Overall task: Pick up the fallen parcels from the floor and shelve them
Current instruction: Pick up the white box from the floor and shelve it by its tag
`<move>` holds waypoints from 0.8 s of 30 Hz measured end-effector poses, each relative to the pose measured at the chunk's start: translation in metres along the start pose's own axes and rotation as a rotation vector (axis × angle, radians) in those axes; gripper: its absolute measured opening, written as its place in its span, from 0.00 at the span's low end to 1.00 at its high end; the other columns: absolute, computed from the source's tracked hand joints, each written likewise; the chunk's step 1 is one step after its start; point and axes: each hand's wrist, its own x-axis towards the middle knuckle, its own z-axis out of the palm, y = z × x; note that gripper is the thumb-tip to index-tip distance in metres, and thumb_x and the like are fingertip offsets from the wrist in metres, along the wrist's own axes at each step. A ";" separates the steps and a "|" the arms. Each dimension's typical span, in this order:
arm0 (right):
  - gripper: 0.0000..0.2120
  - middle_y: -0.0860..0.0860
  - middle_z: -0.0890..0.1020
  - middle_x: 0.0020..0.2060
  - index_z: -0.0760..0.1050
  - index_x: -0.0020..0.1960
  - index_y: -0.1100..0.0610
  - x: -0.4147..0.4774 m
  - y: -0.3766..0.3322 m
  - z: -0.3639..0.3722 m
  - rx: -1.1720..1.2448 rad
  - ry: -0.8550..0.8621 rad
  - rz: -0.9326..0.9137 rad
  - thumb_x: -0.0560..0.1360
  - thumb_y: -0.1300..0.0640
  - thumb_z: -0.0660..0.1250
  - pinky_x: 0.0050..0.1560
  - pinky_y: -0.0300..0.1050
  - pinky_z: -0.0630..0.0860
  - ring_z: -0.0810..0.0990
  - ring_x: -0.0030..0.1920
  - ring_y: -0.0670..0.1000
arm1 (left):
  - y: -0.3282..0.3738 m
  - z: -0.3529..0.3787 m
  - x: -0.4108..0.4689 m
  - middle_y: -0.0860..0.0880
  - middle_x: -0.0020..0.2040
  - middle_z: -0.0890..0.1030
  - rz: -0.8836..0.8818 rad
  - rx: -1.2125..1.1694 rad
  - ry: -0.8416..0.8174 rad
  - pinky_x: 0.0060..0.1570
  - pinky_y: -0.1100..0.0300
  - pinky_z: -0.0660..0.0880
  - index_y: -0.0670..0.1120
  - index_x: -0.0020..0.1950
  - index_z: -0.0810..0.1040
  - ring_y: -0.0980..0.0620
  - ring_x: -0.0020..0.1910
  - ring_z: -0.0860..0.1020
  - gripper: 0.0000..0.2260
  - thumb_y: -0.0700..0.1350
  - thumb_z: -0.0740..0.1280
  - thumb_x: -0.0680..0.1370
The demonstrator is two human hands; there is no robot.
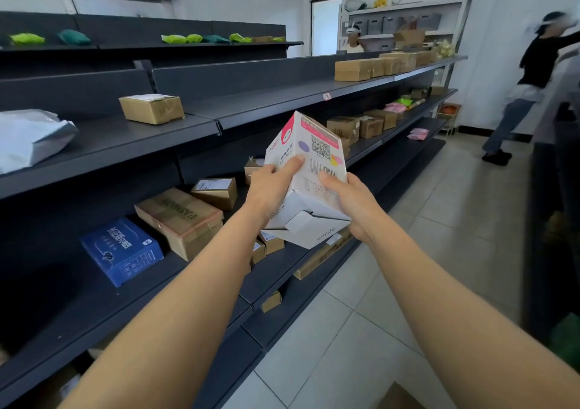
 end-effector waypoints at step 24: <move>0.36 0.51 0.88 0.34 0.79 0.52 0.53 -0.009 -0.010 -0.001 -0.128 0.005 0.295 0.64 0.23 0.62 0.34 0.44 0.82 0.87 0.36 0.53 | -0.013 -0.023 0.000 0.44 0.47 0.85 -0.345 -0.509 0.099 0.36 0.51 0.82 0.42 0.58 0.76 0.47 0.38 0.85 0.08 0.42 0.62 0.81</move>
